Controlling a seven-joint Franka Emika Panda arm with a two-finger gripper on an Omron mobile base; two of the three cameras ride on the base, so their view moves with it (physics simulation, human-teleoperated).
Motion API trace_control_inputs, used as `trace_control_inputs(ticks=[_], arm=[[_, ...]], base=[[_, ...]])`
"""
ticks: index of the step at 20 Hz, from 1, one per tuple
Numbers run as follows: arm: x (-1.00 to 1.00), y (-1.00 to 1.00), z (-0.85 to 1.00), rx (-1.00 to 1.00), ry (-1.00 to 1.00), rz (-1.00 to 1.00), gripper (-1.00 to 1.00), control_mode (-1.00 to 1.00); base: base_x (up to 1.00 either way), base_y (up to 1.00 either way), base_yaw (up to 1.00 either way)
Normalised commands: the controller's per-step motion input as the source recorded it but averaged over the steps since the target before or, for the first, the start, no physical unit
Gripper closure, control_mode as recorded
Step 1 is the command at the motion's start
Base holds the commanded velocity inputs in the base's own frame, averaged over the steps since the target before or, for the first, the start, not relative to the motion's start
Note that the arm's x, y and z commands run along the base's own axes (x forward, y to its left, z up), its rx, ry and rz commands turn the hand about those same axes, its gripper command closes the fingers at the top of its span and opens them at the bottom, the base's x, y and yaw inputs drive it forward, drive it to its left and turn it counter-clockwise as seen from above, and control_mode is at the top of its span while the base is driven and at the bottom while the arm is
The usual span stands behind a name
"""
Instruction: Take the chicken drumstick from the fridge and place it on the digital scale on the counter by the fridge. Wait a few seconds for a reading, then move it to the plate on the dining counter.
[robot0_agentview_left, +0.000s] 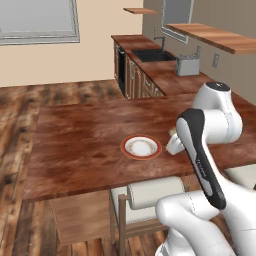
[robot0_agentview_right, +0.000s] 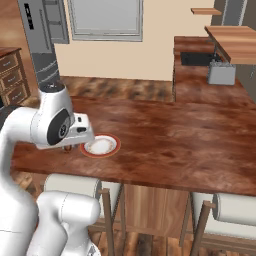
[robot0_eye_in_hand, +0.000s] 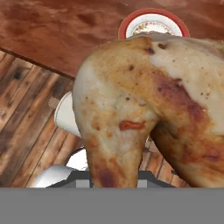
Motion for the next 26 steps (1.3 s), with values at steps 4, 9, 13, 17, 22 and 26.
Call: trace_control_inputs(ticks=[4, 9, 13, 17, 22, 26], arm=[[1.0, -0.01, -0.06, 0.01, 0.25, -0.01, 1.0, -1.0], [1.0, 0.02, -0.43, 0.0, 0.2, -0.05, 1.0, -1.0], [1.0, 0.21, -0.99, 0.0, 0.24, -0.04, 1.0, -1.0], [1.0, 0.31, -0.96, 0.0, 0.16, -0.06, 1.0, -1.0], [1.0, 0.16, -0.44, 0.0, 0.0, -0.05, 1.0, -1.0], [1.0, 0.07, -0.49, 0.0, 0.0, -0.03, 1.0, -1.0]], base=[[0.0, 0.0, 0.0], [0.0, 0.0, 0.0], [0.0, 0.0, 0.0], [0.0, 0.0, 0.0], [0.0, 0.0, 0.0], [0.0, 0.0, 0.0]])
